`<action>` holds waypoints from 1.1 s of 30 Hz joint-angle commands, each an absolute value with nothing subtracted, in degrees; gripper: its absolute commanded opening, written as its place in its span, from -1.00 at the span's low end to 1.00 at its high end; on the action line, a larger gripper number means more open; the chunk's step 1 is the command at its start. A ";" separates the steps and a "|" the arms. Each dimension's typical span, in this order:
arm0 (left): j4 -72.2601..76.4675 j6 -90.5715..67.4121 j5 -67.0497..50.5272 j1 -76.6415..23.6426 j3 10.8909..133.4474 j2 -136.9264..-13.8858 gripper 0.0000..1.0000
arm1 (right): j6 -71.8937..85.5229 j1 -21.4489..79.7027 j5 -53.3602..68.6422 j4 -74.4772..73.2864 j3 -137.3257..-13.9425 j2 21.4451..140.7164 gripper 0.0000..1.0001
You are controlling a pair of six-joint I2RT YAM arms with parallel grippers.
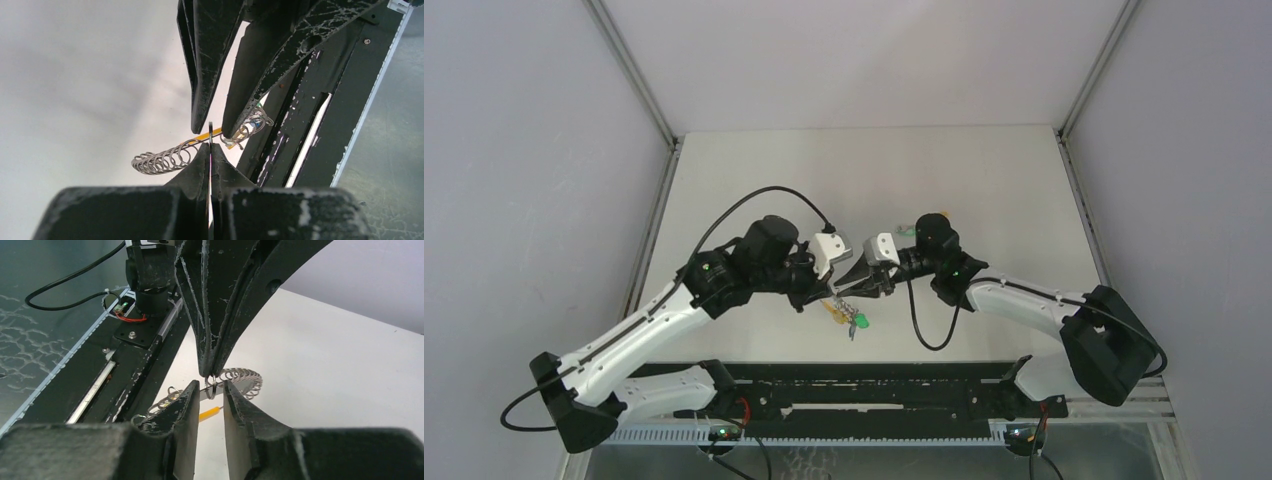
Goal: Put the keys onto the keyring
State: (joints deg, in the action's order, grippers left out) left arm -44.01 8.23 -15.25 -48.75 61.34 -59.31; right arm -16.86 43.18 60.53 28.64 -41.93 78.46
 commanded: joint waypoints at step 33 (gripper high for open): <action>2.73 1.22 -15.84 -49.75 32.05 -33.86 0.03 | -3.46 39.81 56.30 48.01 -34.69 68.90 -1.00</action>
